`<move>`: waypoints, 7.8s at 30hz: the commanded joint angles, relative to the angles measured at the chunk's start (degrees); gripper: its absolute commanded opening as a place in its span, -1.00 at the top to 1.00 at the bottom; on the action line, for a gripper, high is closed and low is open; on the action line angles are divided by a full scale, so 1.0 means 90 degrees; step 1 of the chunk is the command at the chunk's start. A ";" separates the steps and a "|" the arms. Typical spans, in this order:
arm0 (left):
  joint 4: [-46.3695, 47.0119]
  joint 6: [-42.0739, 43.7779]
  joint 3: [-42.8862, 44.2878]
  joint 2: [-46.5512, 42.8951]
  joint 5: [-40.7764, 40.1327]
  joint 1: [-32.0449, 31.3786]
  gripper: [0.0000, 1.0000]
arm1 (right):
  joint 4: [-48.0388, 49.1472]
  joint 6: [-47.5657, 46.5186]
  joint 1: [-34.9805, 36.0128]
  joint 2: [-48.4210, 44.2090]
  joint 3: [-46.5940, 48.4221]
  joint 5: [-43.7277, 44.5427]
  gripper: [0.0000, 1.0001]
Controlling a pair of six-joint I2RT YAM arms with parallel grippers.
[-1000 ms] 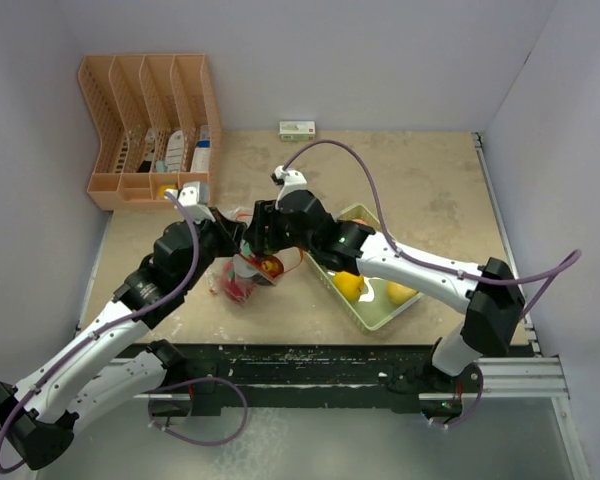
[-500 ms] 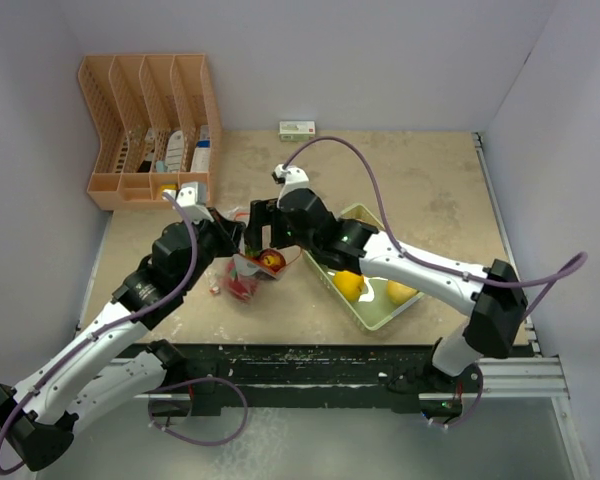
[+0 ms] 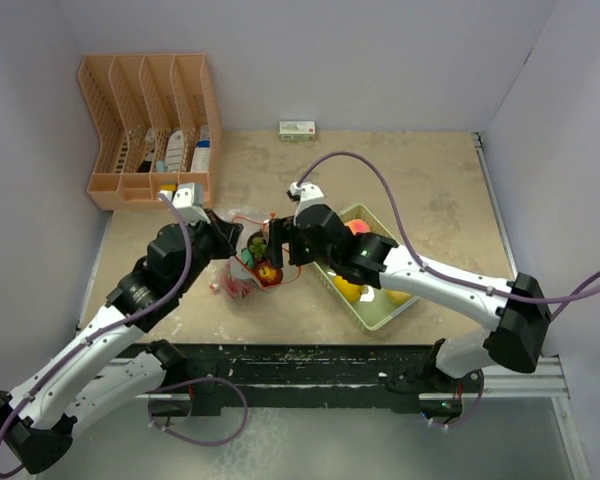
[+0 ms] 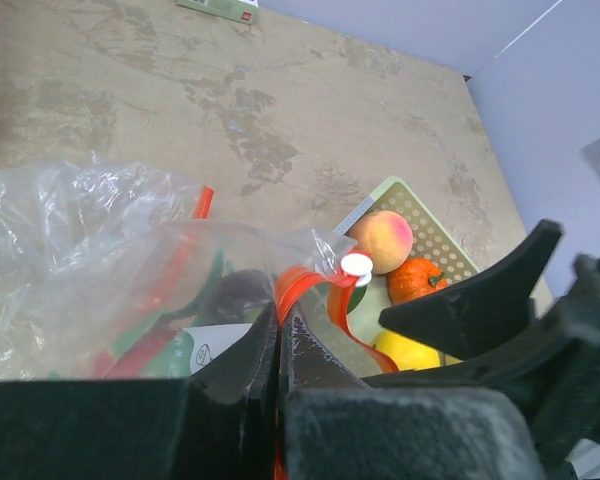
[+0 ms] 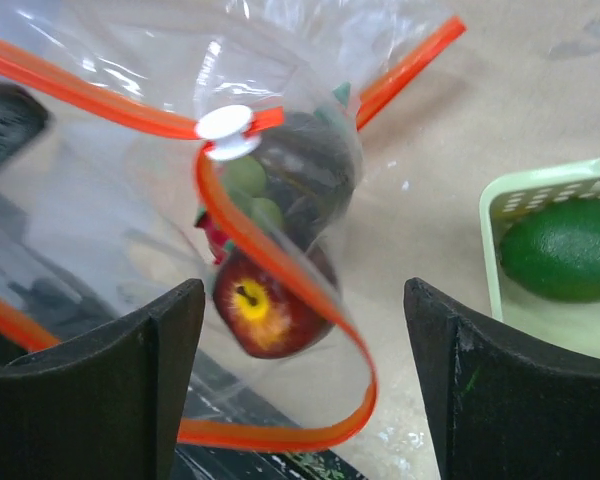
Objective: Place the food in the zip-top bag and seal the zipper
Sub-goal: Place the fake fruit in the zipper food storage bag, then adjust the zipper food storage bag at the center of the board.
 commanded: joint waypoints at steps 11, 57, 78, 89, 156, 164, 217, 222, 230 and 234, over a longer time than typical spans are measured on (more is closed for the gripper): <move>0.0171 0.0067 0.0472 -0.0238 -0.0123 -0.0014 1.00 | -0.0091 -0.0016 0.0013 0.0114 -0.0180 -0.0432 0.92; 0.1677 0.1663 -0.0460 -0.0422 0.1918 -0.0016 -0.95 | 0.0786 -0.3292 -0.1145 0.0572 0.0923 -0.3680 1.00; 0.2575 0.5813 -0.1131 -0.1590 0.1601 -0.0016 -0.80 | 0.0173 -0.5256 -0.1973 -0.0049 0.0722 -0.5795 1.00; 0.0857 0.7027 -0.0381 -0.2016 0.4854 -0.0013 -0.89 | 0.0203 -0.4982 -0.2298 0.0399 0.1156 -0.6020 1.00; 0.0591 0.6318 0.0408 -0.0116 0.3441 -0.0026 1.00 | 0.1679 -0.5377 -0.2332 -0.1782 -0.0371 -0.6538 0.00; 0.0344 0.6188 0.0456 0.0061 0.3655 -0.0026 1.00 | 0.1832 -0.5391 -0.2321 -0.1009 0.0091 -0.7344 -0.38; 0.1256 0.6152 -0.0090 0.0215 0.3739 -0.0026 0.11 | 0.1111 -0.4497 -0.1920 -0.0029 0.0593 -0.6661 1.00; 0.1552 0.6173 -0.0174 0.0387 0.3619 -0.0020 0.64 | 0.1018 -0.4614 -0.1920 -0.0090 0.0547 -0.6872 1.00; 0.1906 0.6211 -0.0388 0.0195 0.3578 -0.0020 1.00 | 0.0980 -0.4662 -0.1917 -0.0127 0.0487 -0.6860 1.00; 0.1743 0.6247 -0.0369 0.0141 0.3496 -0.0015 1.00 | 0.0867 -0.4851 -0.1920 -0.0246 0.0451 -0.6466 0.61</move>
